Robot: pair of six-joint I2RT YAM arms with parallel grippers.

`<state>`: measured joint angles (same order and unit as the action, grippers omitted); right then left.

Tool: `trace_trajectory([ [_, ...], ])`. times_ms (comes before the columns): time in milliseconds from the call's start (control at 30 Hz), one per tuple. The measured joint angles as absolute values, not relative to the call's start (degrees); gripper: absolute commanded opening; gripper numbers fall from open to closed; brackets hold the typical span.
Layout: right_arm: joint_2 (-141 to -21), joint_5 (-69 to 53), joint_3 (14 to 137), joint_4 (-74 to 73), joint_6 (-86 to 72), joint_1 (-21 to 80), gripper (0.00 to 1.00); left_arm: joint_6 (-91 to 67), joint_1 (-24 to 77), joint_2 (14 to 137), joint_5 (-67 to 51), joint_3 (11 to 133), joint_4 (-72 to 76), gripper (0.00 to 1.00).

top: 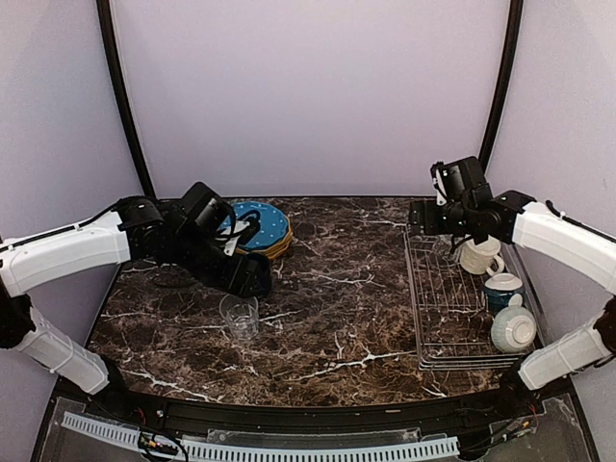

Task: Unload the mixed dishes from the dish rack
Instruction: Grab the cup from the dish rack.

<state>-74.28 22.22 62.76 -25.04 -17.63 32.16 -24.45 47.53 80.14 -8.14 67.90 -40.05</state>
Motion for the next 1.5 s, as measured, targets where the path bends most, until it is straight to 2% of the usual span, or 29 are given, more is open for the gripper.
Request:
trace_trajectory([
  [200,-86.72,20.4,72.03,-31.73,-20.73,21.58,0.99,-22.39,47.55,72.75,-10.96,64.79,-33.82,0.87],
  [567,-98.21,17.56,77.28,-35.97,-22.17,15.46,0.99,-21.43,47.55,63.83,-11.64,59.64,-29.36,0.89],
  [1267,-97.47,18.15,75.57,-34.44,-20.49,14.13,0.98,-21.71,47.55,64.31,-12.08,58.33,-27.75,0.9],
  [1500,-96.18,17.56,72.82,-31.68,-20.03,13.3,0.9,-22.15,47.55,66.61,-13.17,58.37,-27.18,0.92],
])
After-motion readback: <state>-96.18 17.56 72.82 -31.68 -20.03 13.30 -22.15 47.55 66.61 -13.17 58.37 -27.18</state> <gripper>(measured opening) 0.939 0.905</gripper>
